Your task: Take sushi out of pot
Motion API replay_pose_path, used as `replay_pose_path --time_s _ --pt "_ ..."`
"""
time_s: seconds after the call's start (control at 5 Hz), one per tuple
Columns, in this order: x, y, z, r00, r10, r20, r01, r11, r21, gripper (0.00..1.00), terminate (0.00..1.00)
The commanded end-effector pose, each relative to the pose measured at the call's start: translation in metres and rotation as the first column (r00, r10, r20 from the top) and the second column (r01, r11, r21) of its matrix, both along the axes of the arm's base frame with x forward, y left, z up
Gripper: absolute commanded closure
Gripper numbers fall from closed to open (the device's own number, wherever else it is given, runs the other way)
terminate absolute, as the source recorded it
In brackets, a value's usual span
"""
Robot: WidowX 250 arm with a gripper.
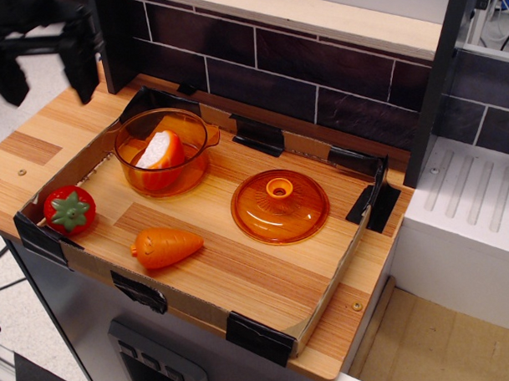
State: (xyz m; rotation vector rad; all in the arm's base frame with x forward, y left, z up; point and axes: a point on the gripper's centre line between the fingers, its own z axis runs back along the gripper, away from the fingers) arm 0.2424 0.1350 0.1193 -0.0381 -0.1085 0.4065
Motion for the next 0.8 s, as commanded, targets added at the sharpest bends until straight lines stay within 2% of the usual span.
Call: replay_pose_path --time_s 0.0,0.2,0.6 --pt "0.036 -0.004 -0.006 0.997 -0.051 0.066 0.047 0.997 0.061 0.00 0.00" --pt "0.051 -0.009 -0.016 0.996 -0.059 0.063 0.055 0.997 0.057 0.00 0.00" --pt "0.065 -0.011 -0.039 0.999 -0.023 0.034 0.021 0.999 0.047 0.00 0.00"
